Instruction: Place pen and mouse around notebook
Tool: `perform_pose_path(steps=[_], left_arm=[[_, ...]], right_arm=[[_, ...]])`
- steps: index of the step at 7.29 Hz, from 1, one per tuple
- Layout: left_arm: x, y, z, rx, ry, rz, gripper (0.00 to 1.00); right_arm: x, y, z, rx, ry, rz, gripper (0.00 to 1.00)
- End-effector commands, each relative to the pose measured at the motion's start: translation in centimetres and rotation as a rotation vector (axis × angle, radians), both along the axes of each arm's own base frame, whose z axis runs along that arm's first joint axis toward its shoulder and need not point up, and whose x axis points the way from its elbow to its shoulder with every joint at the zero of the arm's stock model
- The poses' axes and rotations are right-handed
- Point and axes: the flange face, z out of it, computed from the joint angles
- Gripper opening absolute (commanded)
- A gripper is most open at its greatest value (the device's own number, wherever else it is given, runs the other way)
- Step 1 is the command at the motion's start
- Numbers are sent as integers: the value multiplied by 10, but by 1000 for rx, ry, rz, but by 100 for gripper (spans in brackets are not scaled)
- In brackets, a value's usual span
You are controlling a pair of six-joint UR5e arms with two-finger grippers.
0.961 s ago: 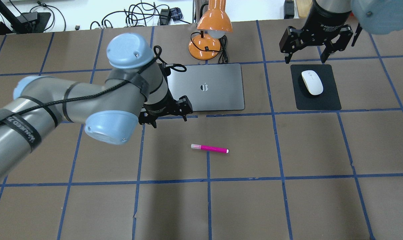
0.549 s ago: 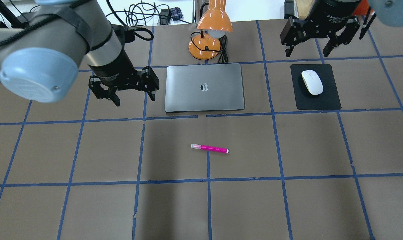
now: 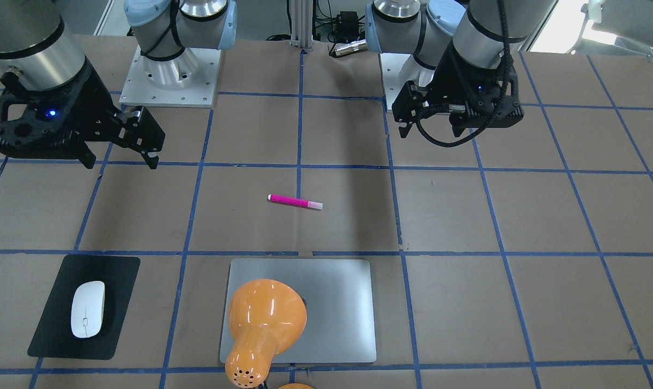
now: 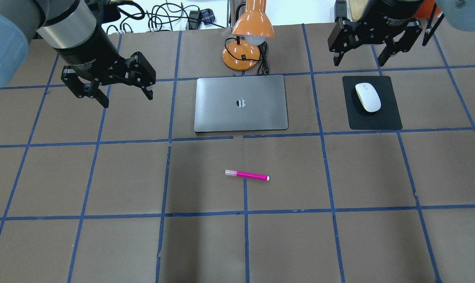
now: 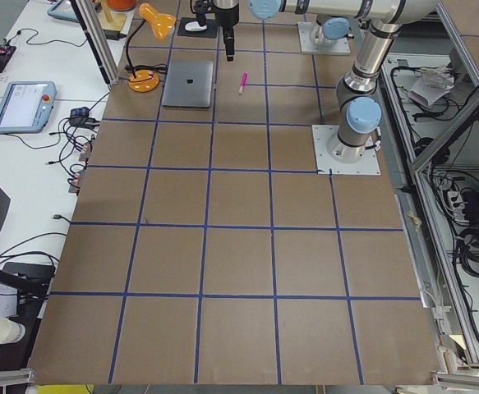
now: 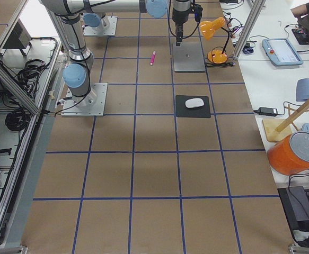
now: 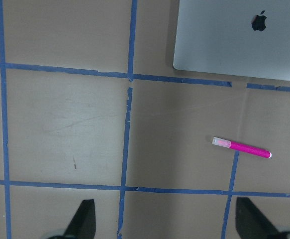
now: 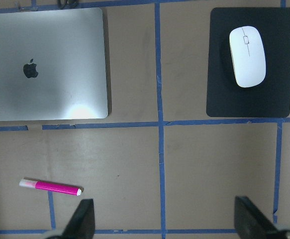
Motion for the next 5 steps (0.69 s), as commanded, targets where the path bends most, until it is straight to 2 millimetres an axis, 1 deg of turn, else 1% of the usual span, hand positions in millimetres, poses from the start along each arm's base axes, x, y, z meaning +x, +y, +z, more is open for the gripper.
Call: perform_pose_path(steps=[1,2,3,5], left_arm=[[4,-3,4,-16,0,-33,100],[5,-4,6,-29,-12,-39,100],[7,-2,2,-23,-45,-43,100],[10,-2,7,-34,-68,-41,100]], right_arm=[[0,2,2,-2,0,1,100],[3,7,4,3,4,4,100],[5,8,3,7,5,10,100],[7,8,5,-2,-2,10,100]])
